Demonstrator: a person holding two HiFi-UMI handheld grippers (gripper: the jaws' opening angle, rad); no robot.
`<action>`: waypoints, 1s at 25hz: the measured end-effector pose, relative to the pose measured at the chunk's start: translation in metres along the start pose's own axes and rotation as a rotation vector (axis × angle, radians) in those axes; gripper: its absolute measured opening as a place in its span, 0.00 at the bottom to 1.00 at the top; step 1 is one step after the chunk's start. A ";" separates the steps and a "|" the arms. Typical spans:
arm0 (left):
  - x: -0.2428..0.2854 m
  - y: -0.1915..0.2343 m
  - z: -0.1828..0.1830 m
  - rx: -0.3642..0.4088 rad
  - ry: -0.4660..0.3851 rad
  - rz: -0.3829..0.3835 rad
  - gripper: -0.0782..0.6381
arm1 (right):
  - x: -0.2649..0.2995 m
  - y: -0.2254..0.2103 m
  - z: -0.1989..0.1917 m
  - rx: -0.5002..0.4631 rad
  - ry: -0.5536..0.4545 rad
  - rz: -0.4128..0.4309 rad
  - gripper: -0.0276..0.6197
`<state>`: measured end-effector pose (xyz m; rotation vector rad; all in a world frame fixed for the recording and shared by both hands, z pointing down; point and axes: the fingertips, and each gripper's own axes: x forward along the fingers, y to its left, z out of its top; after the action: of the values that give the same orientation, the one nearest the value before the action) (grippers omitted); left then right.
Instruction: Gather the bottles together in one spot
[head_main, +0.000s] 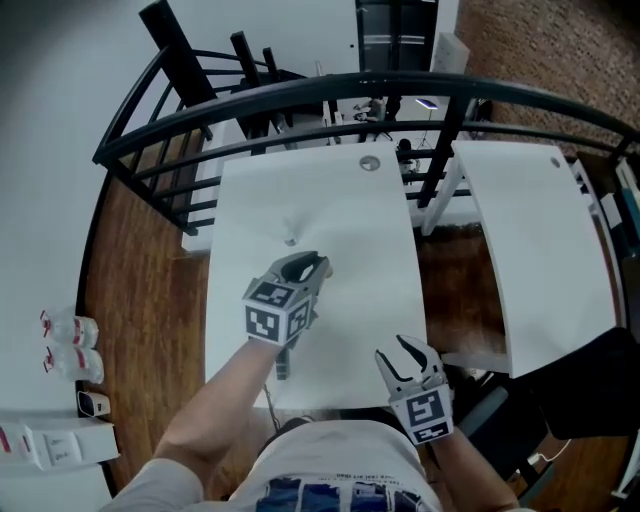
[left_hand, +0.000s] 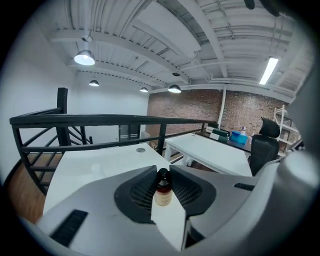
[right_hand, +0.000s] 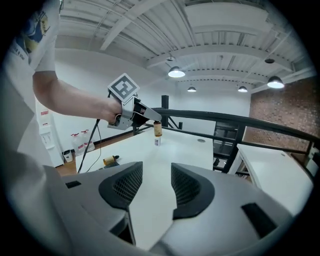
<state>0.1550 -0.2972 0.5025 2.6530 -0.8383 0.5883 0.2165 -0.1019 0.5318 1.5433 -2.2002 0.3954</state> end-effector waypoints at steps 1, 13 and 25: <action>0.010 0.007 0.002 0.002 -0.006 0.020 0.22 | -0.002 -0.007 -0.005 0.006 0.008 -0.003 0.36; 0.117 0.089 -0.034 0.070 0.021 0.200 0.22 | -0.019 -0.066 -0.058 0.088 0.105 -0.053 0.36; 0.155 0.115 -0.072 0.083 0.059 0.257 0.22 | -0.026 -0.092 -0.084 0.141 0.151 -0.105 0.36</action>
<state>0.1806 -0.4335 0.6552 2.6047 -1.1709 0.7745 0.3256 -0.0736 0.5918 1.6368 -2.0038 0.6238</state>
